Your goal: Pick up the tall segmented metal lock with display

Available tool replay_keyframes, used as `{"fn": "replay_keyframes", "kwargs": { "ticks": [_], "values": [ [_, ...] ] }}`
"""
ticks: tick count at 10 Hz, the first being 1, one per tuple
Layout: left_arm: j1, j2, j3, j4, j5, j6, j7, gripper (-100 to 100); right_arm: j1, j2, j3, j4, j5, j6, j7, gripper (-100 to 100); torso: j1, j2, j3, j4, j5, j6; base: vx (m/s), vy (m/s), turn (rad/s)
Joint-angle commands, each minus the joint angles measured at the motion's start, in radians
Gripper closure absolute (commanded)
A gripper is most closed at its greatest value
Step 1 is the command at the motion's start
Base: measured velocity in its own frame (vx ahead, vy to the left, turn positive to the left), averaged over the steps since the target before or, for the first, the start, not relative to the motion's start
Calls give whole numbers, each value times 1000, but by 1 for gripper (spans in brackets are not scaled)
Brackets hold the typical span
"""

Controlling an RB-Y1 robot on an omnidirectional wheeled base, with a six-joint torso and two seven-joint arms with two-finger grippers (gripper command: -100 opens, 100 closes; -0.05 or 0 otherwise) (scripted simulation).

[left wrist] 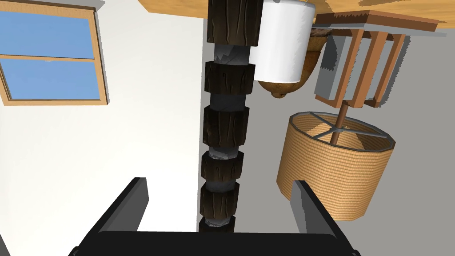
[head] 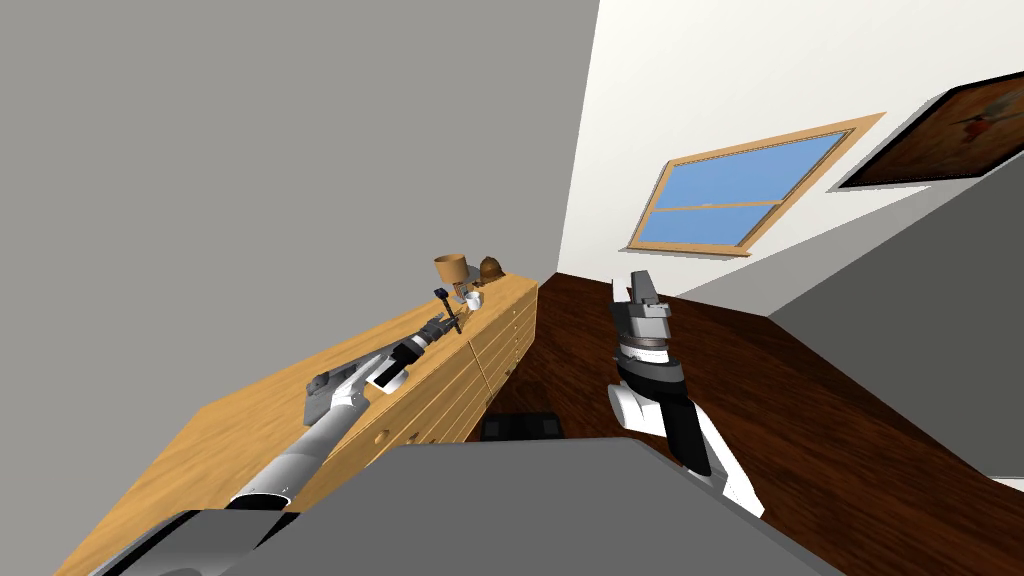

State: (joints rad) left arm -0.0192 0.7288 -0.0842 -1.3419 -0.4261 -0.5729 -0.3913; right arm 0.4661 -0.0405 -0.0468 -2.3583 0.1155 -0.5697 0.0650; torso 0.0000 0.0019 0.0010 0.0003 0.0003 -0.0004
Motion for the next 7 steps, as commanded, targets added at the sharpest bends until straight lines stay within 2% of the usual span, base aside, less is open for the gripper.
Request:
{"fn": "replay_keyframes", "kwargs": {
  "ticks": [1, 2, 3, 4, 5, 7],
  "values": [
    [-50, -2, -11, 50, 6, -15, -7, -100, 0, 0, 0, 0, 0, 0, 0, 0, 0, 0, 0, 0, 0, 0, -102, 5, -52],
    [-71, -2, -11, 79, 6, -15, -7, -100, 0, 0, 0, 0, 0, 0, 0, 0, 0, 1, 1, 1, 0, -1, -45, 0, 5],
    [-71, -2, -11, 102, 6, -15, -7, -100, 0, 0, 0, 0, 0, 0, 0, 0, 0, -1, 0, 0, 0, -1, 0, 0, 0],
    [-117, -7, -36, 137, 18, -29, -17, -100, 0, 0, 0, 0, 0, 0, 0, 0, 0, -3, -1, 0, 0, -1, -64, 7, -72],
    [-147, -7, -36, 169, 18, -29, -17, -100, 0, 0, 0, 0, 0, 0, 0, 0, 0, -1, 0, 0, 0, 0, -84, -2, -64],
    [-161, -7, -36, 208, 18, -29, -17, -100, 0, 0, 0, 0, 0, 0, 0, 0, 0, -1, 0, 0, 0, -1, -33, -8, 6]
  ]
}}
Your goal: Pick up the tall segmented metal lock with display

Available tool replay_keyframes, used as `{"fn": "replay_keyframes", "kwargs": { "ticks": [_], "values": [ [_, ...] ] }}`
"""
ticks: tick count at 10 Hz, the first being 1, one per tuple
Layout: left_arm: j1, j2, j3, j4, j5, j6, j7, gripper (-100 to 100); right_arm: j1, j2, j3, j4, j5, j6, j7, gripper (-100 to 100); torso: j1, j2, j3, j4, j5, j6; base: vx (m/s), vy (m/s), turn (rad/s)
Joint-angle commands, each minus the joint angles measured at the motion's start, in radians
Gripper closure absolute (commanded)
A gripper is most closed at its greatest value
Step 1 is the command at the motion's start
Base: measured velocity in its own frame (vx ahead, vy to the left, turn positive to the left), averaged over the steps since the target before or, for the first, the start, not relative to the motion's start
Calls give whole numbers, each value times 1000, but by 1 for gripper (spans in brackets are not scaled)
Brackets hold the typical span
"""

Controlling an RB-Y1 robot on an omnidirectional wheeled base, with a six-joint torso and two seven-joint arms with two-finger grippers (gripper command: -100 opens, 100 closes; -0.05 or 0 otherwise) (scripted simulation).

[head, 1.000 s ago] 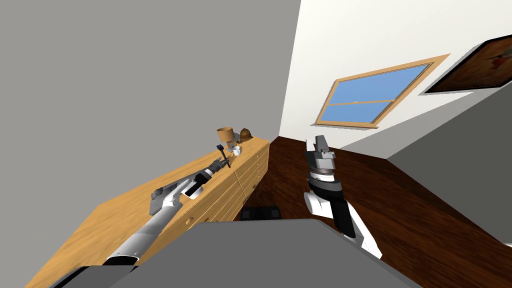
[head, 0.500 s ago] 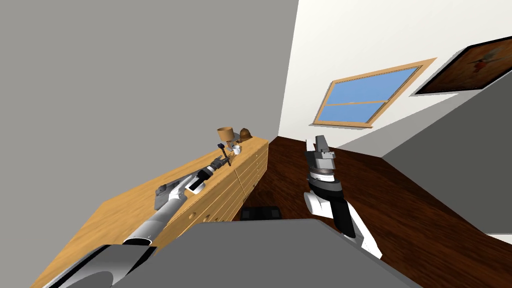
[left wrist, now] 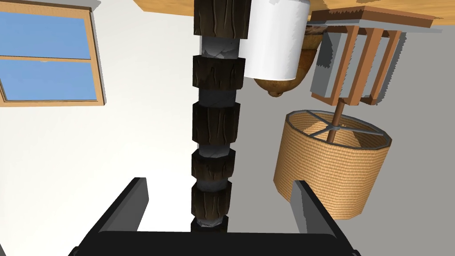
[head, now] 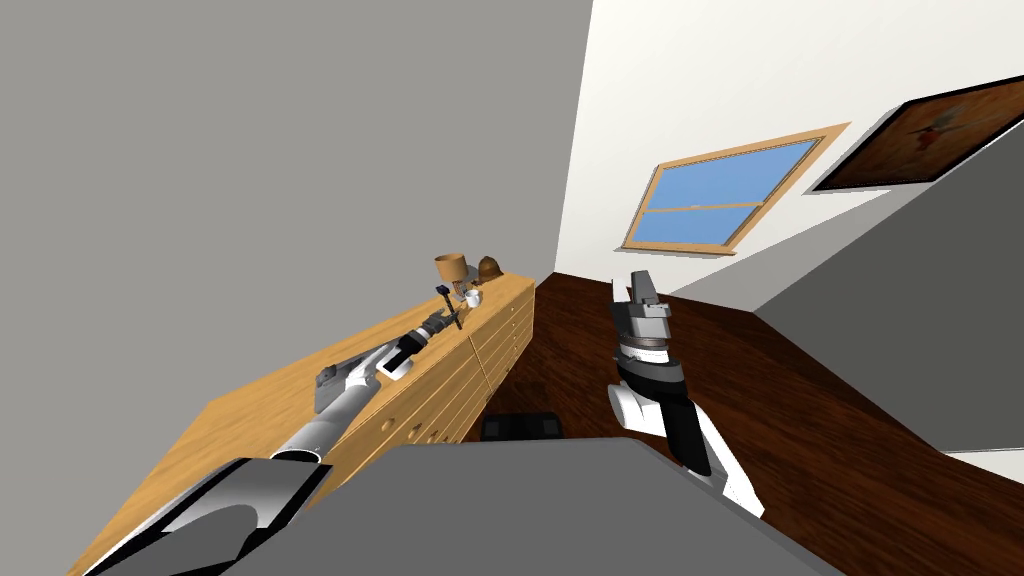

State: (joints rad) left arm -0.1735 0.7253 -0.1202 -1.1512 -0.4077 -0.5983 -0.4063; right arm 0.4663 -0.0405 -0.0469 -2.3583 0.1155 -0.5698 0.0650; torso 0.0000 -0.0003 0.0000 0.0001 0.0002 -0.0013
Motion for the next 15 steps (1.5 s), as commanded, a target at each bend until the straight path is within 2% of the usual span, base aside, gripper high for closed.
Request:
{"fn": "replay_keyframes", "kwargs": {
  "ticks": [1, 2, 3, 4, 5, 7, 8, 10, 12, 13, 15],
  "values": [
    [-50, -8, -25, 50, 12, -19, -13, -100, 0, 0, 0, 0, 0, 0, 0, 0, 0, 0, 0, 0, 0, 0, -76, 3, -69],
    [-87, -8, -25, 92, 12, -19, -13, -100, 0, 0, 0, 0, 0, 0, 0, 0, 0, 2, 1, 0, 0, 1, -103, 11, -60],
    [-95, -8, -25, 123, 12, -19, -13, -100, 0, 0, 0, 0, 0, 0, 0, 0, 1, 4, 2, 1, 0, 0, -54, 2, -5],
    [-140, -12, -50, 155, 24, -33, -23, -100, 0, 0, 0, 0, 0, 0, 0, 0, 0, 2, 1, 1, 0, 0, -89, -13, -77],
    [-171, -12, -50, 185, 24, -33, -23, -100, 0, 0, 0, 0, 0, 0, 0, 0, -1, 3, 2, 1, 0, 1, -98, -6, -54],
    [-184, -12, -50, 229, 24, -33, -23, -100, 0, 0, 0, 0, 0, 0, 0, 0, 0, 2, 1, 0, 0, 0, -23, -1, 5],
    [-230, -17, -76, 266, 36, -48, -34, -100, 0, 0, 0, 0, 0, 0, 0, 0, 0, -1, 0, 0, 0, 0, -59, -12, -89],
    [-274, -17, -76, 317, 36, -48, -34, -100, 0, 0, 0, 0, 0, 0, 0, 0, 0, 3, 1, 1, 0, 0, -70, -2, -21],
    [-274, -17, -76, 335, 36, -48, -34, -100, 0, 0, 0, 0, 0, 0, 0, 0, 1, 0, 0, 0, 0, 0, -10, 1, 4],
    [-323, -22, -101, 381, 48, -62, -45, -100, 0, 0, 0, 0, 0, 0, 0, 0, 1, -1, -1, 0, 0, 0, -75, -17, -65],
    [-363, -22, -101, 428, 48, -62, -45, -100, 0, 0, 0, 0, 0, 0, 0, 0, 0, 4, 2, 1, 0, 0, -76, -3, -34]
  ]
}}
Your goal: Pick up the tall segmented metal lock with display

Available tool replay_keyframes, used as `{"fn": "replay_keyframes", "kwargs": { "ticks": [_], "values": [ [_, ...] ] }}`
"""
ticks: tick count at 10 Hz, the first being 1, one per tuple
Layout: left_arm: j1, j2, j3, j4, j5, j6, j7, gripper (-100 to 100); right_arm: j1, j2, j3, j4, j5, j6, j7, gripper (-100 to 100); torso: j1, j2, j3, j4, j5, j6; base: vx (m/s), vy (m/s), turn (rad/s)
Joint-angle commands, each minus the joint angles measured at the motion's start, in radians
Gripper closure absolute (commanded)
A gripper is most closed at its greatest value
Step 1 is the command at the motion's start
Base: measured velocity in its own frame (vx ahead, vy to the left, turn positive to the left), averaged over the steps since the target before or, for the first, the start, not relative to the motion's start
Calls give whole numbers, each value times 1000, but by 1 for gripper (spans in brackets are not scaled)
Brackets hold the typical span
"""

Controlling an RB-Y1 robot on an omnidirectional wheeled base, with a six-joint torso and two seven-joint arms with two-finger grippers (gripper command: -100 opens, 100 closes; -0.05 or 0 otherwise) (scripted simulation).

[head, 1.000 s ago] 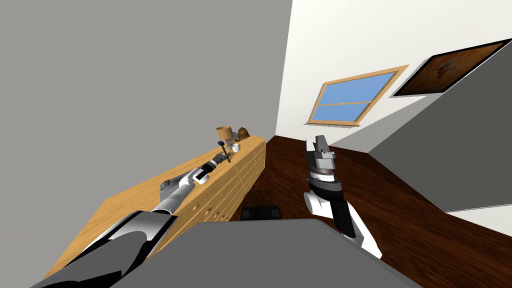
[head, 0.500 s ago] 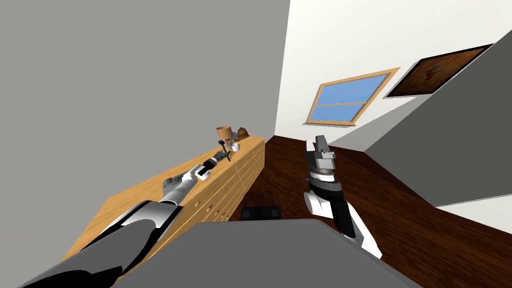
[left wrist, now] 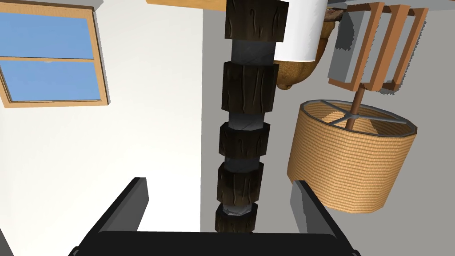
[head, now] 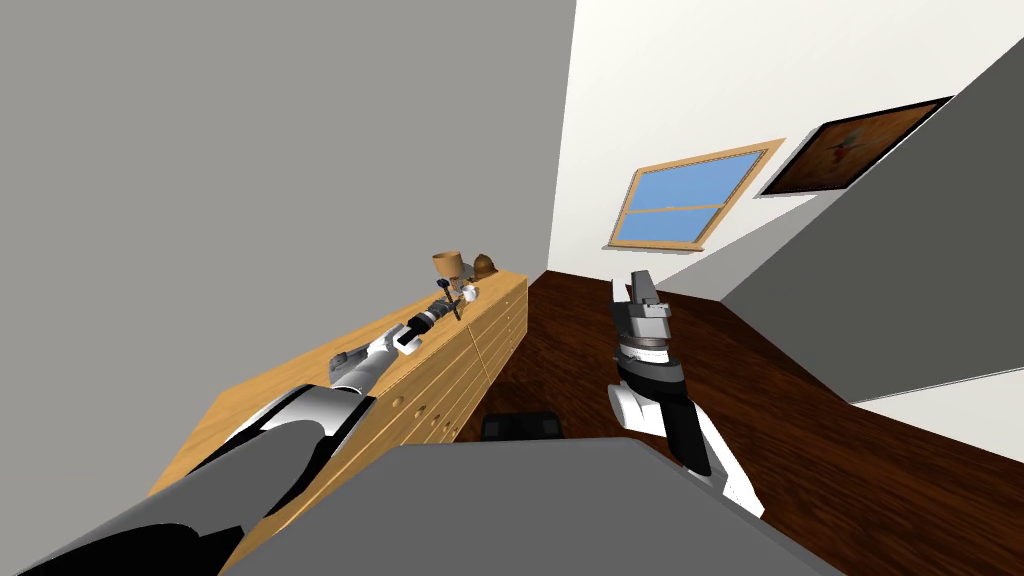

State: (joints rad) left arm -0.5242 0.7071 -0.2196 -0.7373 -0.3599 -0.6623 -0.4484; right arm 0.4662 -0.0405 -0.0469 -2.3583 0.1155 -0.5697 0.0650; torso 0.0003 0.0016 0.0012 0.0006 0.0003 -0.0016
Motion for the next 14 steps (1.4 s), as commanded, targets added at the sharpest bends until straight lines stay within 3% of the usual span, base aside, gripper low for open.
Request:
{"fn": "replay_keyframes", "kwargs": {
  "ticks": [1, 2, 3, 7, 8, 9, 11, 12, 14],
  "values": [
    [-12, -3, -1, 28, 0, 2, -3, -100, 0, 0, 0, 0, 0, 0, 0, 0, 0, 0, 0, 0, 0, 0, -9, 5, 4],
    [-10, -2, -1, 20, 0, -1, -1, -100, 0, 0, 0, 0, 0, 0, 0, 0, 0, -2, -1, -1, 0, 0, 0, 0, 0],
    [-10, -2, -1, 21, 0, 0, -2, 100, 0, 0, 0, 0, 0, 0, 0, 0, 0, -3, -2, -1, 0, 0, 0, 0, 0],
    [-10, -2, -1, 21, -1, 0, -3, 100, 0, 0, 0, 0, 0, 0, 0, 0, 0, -4, -2, -1, 1, 0, 0, 0, 0],
    [-10, -2, -1, 21, -1, 0, -3, 0, 0, 0, 0, 0, 0, 0, 0, 0, 0, -4, -2, -1, 1, 0, 0, 0, 0],
    [40, 1, 24, -29, -12, 16, 8, 100, 0, 0, 0, 0, 0, 0, 0, 0, 0, -4, -2, -1, 0, 0, 83, -5, 80],
    [77, 1, 24, -71, -12, 16, 8, 100, 0, 0, 0, 0, 0, 0, 0, 0, 2, -10, -6, -3, 1, -1, 91, 2, 33],
    [113, 6, 49, -106, -24, 31, 19, 100, 0, 0, 0, 0, 0, 0, 0, 0, 2, -10, -7, -5, 2, 0, 111, 11, 59],
    [161, 6, 49, -148, -24, 31, 19, 100, 0, 0, 0, 0, 0, 0, 0, 0, 6, -14, -11, -8, 4, -2, 69, 10, 26]
  ]
}}
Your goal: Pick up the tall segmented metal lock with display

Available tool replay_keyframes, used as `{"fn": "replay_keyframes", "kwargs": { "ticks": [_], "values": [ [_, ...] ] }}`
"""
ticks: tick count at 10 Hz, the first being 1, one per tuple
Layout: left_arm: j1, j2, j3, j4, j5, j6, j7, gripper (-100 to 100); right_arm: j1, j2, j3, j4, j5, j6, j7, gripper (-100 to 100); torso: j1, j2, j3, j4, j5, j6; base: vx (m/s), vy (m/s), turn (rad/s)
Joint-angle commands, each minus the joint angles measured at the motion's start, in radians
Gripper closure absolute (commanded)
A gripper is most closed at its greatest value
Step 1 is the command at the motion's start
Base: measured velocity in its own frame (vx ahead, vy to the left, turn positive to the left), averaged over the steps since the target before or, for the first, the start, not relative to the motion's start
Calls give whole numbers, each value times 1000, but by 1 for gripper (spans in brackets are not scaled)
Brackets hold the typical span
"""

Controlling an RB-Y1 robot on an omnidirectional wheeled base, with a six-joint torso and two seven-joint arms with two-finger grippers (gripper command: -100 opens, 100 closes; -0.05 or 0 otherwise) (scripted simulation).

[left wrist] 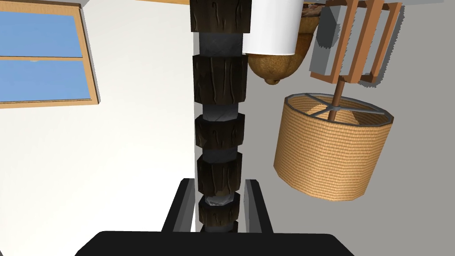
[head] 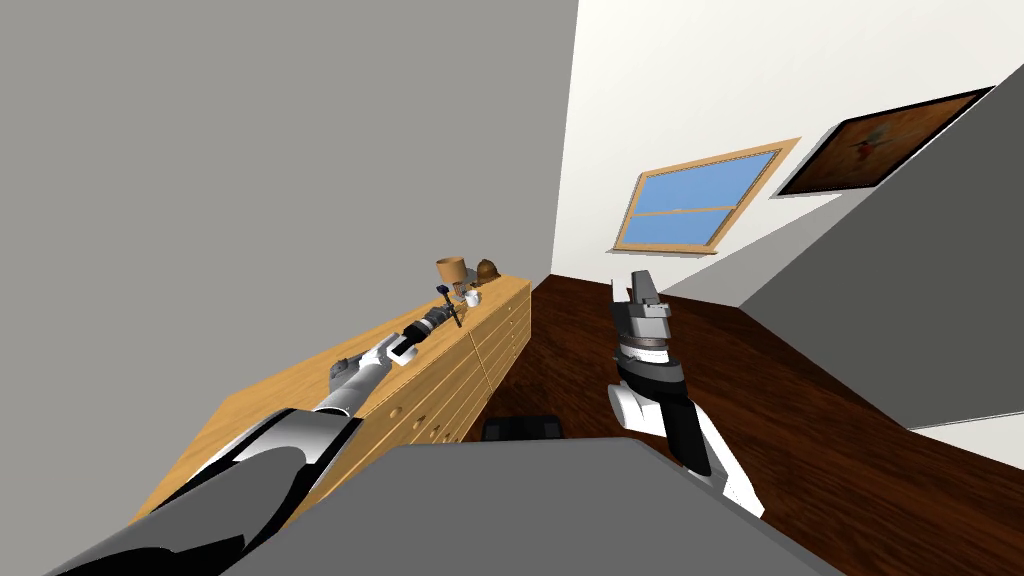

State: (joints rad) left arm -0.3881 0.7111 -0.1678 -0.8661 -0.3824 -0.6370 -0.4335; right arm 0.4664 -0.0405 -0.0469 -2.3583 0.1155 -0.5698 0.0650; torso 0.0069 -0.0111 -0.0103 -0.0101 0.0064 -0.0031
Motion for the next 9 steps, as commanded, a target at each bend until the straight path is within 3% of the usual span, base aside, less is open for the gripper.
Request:
{"fn": "replay_keyframes", "kwargs": {
  "ticks": [1, 2, 4, 5, 7, 8, 9],
  "values": [
    [30, 2, -3, -50, -2, 6, 4, 100, 0, 0, 0, 0, 0, 0, 0, 0, 0, 0, 0, 0, 0, 0, 0, 0, 0],
    [71, 6, 22, -90, -14, 20, 14, 100, 0, 0, 0, 0, 0, 0, 0, 0, -1, 2, 0, -1, 1, 1, 58, 4, 70],
    [119, 6, 22, -155, -14, 20, 14, 100, 0, 0, 0, 0, 0, 0, 0, 0, 0, -2, -2, -3, 1, 0, 67, -3, 31],
    [154, 11, 47, -190, -25, 35, 25, 100, 0, 0, 0, 0, 0, 0, 0, 0, 0, -2, -3, -3, 2, 1, 91, 1, 71],
    [208, 11, 47, -258, -25, 35, 25, 100, 0, 0, 0, 0, 0, 0, 0, 0, 1, -6, -5, -5, 3, 1, 77, 3, 27],
    [243, 16, 73, -291, -37, 49, 35, 100, 0, 0, 0, 0, 0, 0, 0, 0, 1, -5, -6, -6, 4, 2, 84, 13, 53],
    [274, 16, 73, -324, -37, 49, 35, 100, 0, 0, 0, 0, 0, 0, 0, 0, 2, -7, -7, -7, 4, 1, 89, 7, 51]
  ]
}}
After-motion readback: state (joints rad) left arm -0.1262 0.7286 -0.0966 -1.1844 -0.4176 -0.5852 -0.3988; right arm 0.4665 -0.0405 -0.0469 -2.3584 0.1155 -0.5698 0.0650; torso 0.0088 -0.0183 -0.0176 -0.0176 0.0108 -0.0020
